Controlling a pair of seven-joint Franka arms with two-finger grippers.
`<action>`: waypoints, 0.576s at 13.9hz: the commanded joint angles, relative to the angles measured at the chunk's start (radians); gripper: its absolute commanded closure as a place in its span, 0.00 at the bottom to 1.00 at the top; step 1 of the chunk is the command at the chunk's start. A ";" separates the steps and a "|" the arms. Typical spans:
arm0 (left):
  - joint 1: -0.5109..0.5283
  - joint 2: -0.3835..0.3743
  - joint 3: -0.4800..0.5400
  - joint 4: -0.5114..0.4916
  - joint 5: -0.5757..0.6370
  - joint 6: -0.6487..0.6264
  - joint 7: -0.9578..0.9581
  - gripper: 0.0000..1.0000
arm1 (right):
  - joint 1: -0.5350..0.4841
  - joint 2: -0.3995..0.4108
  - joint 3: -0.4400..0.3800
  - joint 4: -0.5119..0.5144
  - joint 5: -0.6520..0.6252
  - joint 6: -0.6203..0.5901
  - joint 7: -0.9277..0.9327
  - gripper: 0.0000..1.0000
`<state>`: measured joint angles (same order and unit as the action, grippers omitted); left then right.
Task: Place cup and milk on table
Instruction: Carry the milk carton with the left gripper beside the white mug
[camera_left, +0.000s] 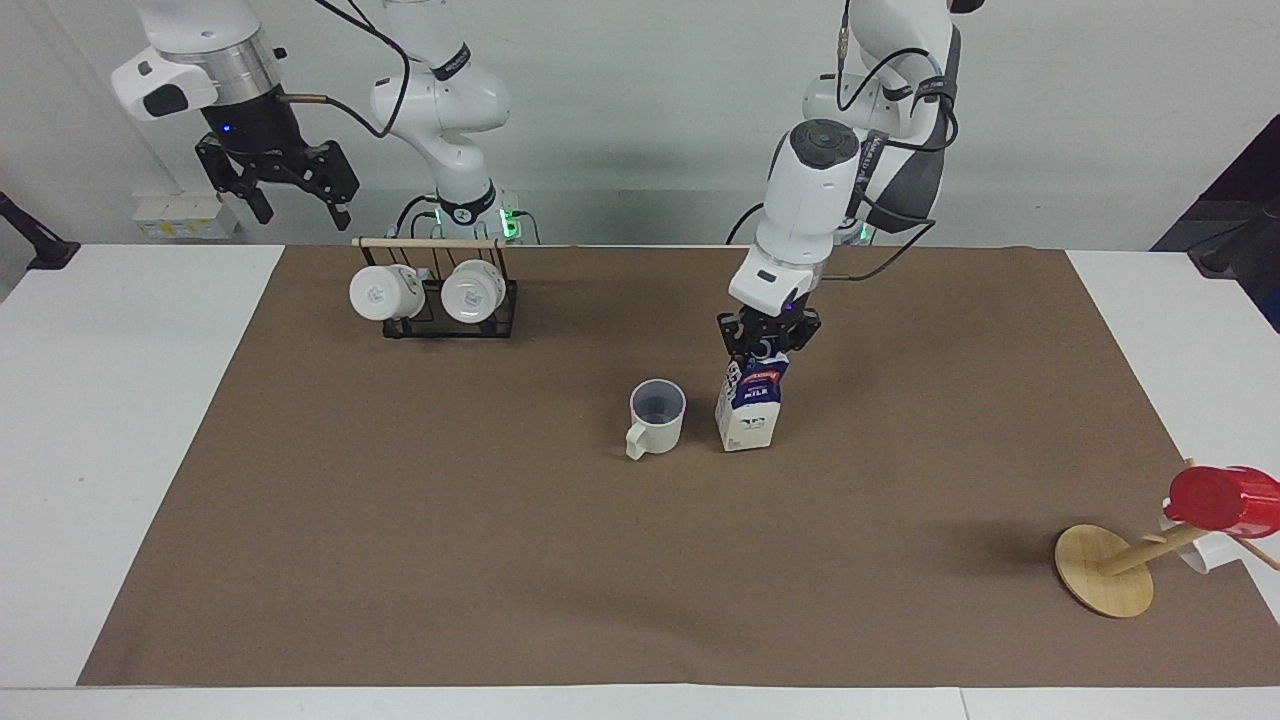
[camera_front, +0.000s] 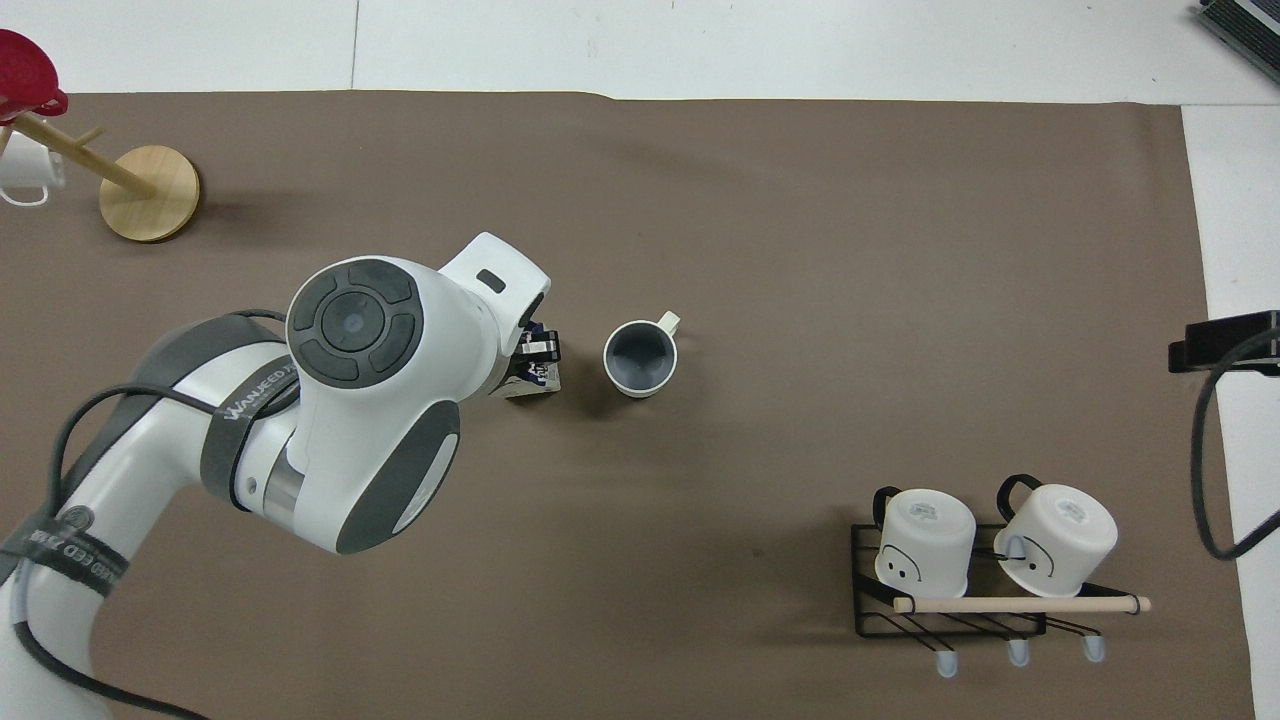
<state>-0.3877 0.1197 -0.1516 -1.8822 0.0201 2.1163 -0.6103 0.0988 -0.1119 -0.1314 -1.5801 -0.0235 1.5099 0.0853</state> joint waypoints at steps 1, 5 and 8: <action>-0.019 0.017 0.015 0.011 0.029 0.014 -0.016 0.61 | -0.005 -0.014 0.000 -0.021 0.004 0.018 -0.006 0.00; -0.019 0.020 0.015 0.006 0.030 0.014 -0.014 0.61 | -0.007 -0.017 0.000 -0.024 0.004 0.018 -0.006 0.00; -0.019 0.020 0.015 0.006 0.029 0.013 -0.011 0.59 | -0.007 -0.018 0.000 -0.026 0.004 0.018 -0.006 0.00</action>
<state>-0.3877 0.1333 -0.1515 -1.8822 0.0215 2.1233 -0.6103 0.0984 -0.1119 -0.1332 -1.5801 -0.0235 1.5099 0.0853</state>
